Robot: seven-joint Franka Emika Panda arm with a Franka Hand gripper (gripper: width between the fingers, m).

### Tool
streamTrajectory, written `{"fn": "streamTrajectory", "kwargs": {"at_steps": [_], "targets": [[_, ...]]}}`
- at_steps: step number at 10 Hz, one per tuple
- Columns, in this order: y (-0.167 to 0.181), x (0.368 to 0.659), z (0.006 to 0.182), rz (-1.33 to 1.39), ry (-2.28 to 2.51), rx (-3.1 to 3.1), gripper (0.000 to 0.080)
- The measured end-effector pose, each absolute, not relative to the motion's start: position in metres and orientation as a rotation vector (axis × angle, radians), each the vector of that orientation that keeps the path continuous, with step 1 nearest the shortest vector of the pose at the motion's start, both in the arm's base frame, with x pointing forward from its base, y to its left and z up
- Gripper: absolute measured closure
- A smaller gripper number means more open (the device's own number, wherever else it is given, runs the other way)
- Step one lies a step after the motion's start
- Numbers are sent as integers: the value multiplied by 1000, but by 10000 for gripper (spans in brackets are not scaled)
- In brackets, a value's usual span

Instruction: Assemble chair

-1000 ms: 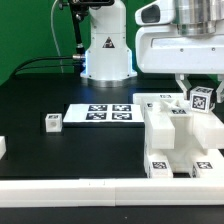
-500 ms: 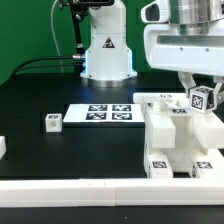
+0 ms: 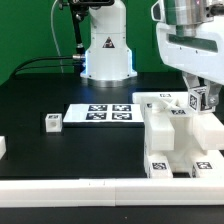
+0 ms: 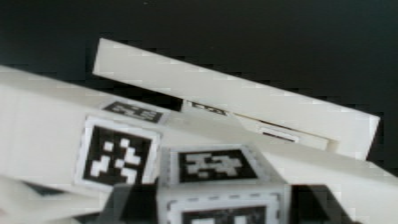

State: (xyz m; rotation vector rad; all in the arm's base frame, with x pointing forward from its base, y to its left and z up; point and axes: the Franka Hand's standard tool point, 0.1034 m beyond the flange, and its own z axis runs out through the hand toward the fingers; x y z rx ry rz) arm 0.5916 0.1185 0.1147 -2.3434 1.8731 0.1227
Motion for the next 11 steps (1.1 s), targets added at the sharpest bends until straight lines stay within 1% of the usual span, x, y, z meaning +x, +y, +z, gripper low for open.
{"fn": "streamTrajectory", "kwargs": {"at_steps": [1, 3, 4, 5, 6, 7, 11], "targets": [[120, 592, 115, 133, 1940, -2285, 518], [120, 591, 115, 129, 1890, -2325, 518], [120, 591, 115, 124, 1827, -2373, 334], [120, 591, 114, 110, 1644, -2499, 334], [121, 590, 114, 97, 1430, -2624, 197], [120, 587, 113, 88, 1101, -2776, 160], [120, 587, 112, 46, 649, -2912, 150]]}}
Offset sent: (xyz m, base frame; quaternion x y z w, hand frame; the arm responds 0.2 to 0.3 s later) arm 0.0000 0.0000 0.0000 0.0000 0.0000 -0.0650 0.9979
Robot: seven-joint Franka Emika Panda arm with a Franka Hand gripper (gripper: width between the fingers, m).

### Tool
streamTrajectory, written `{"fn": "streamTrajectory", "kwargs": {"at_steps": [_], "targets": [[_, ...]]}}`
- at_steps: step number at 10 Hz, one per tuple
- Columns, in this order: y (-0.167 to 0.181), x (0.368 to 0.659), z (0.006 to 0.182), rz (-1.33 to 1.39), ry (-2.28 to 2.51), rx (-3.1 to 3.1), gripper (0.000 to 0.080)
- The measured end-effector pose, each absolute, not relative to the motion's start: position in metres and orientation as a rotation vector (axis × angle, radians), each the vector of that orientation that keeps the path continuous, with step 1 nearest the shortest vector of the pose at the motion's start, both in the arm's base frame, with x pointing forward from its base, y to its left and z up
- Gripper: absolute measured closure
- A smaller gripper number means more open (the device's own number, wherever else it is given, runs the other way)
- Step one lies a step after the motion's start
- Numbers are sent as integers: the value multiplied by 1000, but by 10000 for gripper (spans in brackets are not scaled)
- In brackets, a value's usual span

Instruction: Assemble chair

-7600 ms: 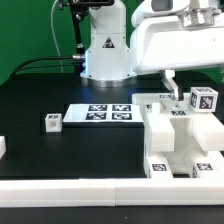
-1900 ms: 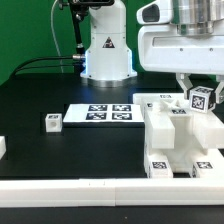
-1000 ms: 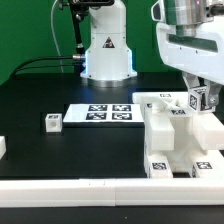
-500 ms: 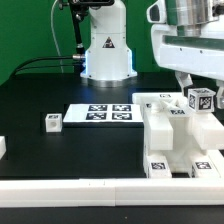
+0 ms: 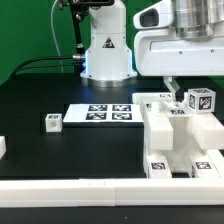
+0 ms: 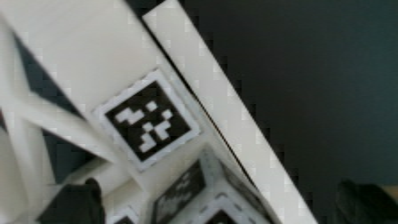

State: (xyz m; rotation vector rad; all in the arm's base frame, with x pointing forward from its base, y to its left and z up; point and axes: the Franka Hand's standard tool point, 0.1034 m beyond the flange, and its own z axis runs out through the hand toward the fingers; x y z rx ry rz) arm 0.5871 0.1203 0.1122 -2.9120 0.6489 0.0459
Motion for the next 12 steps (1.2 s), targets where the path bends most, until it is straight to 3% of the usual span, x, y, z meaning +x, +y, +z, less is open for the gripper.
{"fn": "streamTrajectory", "kwargs": {"at_steps": [3, 4, 5, 6, 7, 8, 9, 12], "targets": [[115, 593, 112, -74, -22, -3026, 150], [116, 593, 112, -71, 13, -3023, 150], [116, 593, 111, -69, 45, -3022, 259], [116, 593, 111, -66, 79, -3020, 259], [116, 593, 111, -60, 175, -3015, 460], [116, 593, 111, -54, 278, -3005, 460], [117, 593, 111, -48, 367, -2994, 527], [117, 592, 111, -30, 611, -2947, 527]]}}
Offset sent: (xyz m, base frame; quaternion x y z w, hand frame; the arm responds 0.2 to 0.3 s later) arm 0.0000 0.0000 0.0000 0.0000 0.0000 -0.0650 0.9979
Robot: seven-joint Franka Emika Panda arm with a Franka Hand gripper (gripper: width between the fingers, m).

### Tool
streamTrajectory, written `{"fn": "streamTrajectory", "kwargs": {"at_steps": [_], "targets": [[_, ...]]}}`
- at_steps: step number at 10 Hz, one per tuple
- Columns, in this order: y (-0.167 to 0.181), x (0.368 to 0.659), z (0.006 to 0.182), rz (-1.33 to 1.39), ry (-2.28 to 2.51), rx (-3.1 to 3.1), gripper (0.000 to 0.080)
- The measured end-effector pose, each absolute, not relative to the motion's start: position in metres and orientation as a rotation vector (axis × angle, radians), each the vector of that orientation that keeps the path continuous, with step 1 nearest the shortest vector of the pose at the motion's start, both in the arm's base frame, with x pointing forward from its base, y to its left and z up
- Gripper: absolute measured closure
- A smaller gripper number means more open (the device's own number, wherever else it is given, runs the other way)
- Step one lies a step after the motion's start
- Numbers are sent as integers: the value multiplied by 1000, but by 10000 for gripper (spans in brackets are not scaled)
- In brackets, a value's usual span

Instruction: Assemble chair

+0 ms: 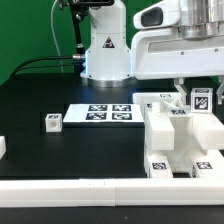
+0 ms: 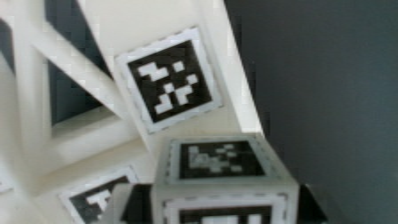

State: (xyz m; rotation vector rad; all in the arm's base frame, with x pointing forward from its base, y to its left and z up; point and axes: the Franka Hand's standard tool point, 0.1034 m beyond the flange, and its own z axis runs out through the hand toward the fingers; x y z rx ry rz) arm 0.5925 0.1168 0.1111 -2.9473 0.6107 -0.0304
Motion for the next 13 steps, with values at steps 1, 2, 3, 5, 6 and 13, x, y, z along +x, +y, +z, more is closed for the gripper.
{"fn": "streamTrajectory", "kwargs": {"at_steps": [1, 2, 3, 5, 6, 13], "targets": [[117, 592, 111, -20, 735, -2915, 527], [117, 592, 111, -13, 836, -2887, 527], [117, 592, 111, -7, 913, -2863, 525], [117, 592, 111, 8, 1093, -2796, 525], [117, 592, 111, 12, 1136, -2778, 525], [122, 589, 111, 113, 1905, -2338, 525]]}}
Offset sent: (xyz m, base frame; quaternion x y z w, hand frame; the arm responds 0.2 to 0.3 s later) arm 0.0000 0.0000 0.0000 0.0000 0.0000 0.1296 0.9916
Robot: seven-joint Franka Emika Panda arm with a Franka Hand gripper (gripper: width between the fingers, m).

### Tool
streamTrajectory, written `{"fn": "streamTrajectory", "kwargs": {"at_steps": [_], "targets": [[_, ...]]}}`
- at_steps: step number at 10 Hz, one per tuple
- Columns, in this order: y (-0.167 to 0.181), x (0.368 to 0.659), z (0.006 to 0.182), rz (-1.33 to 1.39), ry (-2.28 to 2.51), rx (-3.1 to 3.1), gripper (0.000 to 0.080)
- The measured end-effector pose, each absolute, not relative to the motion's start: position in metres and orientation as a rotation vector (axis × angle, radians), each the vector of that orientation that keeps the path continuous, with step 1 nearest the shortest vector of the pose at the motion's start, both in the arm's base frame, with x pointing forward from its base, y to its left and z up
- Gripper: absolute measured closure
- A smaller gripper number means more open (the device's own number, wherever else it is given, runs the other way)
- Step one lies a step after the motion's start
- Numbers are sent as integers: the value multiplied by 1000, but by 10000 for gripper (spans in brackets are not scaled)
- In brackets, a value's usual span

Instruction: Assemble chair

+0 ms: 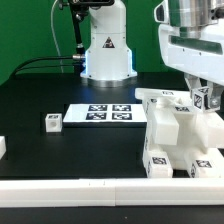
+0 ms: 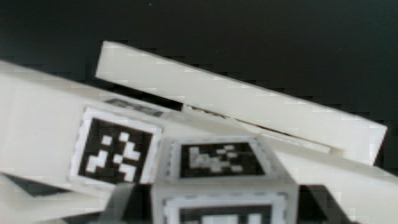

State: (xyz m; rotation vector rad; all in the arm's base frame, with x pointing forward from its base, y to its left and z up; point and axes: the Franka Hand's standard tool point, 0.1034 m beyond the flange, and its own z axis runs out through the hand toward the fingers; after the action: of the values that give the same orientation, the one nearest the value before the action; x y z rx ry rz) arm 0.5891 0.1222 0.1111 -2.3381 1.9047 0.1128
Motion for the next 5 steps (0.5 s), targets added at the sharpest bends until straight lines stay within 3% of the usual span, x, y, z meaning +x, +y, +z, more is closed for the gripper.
{"fn": "streamTrajectory", "kwargs": {"at_steps": [5], "targets": [[115, 589, 109, 124, 2077, -2187, 525]]}}
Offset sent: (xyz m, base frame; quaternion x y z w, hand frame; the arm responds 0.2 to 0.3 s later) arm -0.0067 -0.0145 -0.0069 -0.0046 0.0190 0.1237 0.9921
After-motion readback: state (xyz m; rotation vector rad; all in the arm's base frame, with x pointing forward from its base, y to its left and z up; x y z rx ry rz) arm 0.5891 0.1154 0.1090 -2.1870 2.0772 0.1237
